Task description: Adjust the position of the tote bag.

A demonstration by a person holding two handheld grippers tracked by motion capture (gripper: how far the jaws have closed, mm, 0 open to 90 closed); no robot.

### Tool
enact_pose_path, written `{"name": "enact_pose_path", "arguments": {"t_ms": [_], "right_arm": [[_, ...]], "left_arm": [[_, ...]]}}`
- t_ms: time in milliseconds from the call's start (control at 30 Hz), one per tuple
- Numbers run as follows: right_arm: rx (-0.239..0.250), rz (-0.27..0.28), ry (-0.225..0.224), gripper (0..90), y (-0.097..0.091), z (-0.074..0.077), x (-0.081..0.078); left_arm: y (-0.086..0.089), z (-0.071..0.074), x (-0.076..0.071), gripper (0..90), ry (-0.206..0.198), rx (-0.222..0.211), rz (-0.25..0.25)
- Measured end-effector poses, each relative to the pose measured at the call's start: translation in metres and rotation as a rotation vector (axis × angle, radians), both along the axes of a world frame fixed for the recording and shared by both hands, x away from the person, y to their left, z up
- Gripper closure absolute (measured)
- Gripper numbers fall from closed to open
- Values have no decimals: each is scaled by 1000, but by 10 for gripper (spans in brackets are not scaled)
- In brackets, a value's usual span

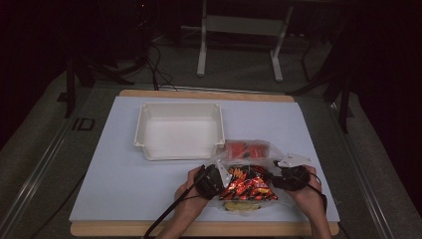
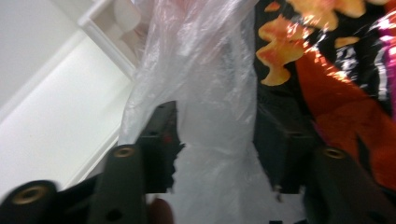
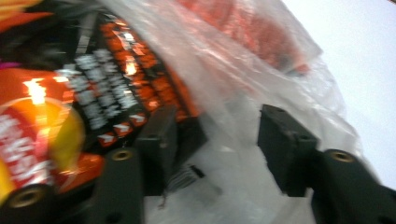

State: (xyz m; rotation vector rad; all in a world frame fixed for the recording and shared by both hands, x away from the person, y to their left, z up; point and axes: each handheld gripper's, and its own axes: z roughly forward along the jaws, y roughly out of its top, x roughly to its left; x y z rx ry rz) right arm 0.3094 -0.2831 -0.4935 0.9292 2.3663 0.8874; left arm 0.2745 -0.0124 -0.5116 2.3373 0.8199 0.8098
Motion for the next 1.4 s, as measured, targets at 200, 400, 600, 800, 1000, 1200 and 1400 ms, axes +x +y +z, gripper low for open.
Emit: {"name": "enact_pose_path", "arguments": {"t_ms": [200,400,600,800,1000,1200,1400], "right_arm": [[12,-95,-6,867,-13,6,11],[36,-145,0,899,-24,14,20],[19,-158,-2,894,-24,10,31],[42,-202,20,881,-31,-2,42],[29,-224,44,861,-32,-9,47],[28,-191,63,763,-30,-8,45],[89,-118,8,648,-29,7,26]], "left_arm": [[14,10,3,865,-18,-51,-24],[39,21,14,892,18,-209,-99],[46,15,23,870,8,-195,-65],[46,6,28,827,7,-160,-27],[47,0,32,777,25,-164,-9],[48,6,23,618,28,-205,-47],[51,22,8,532,-3,-247,-88]]}}
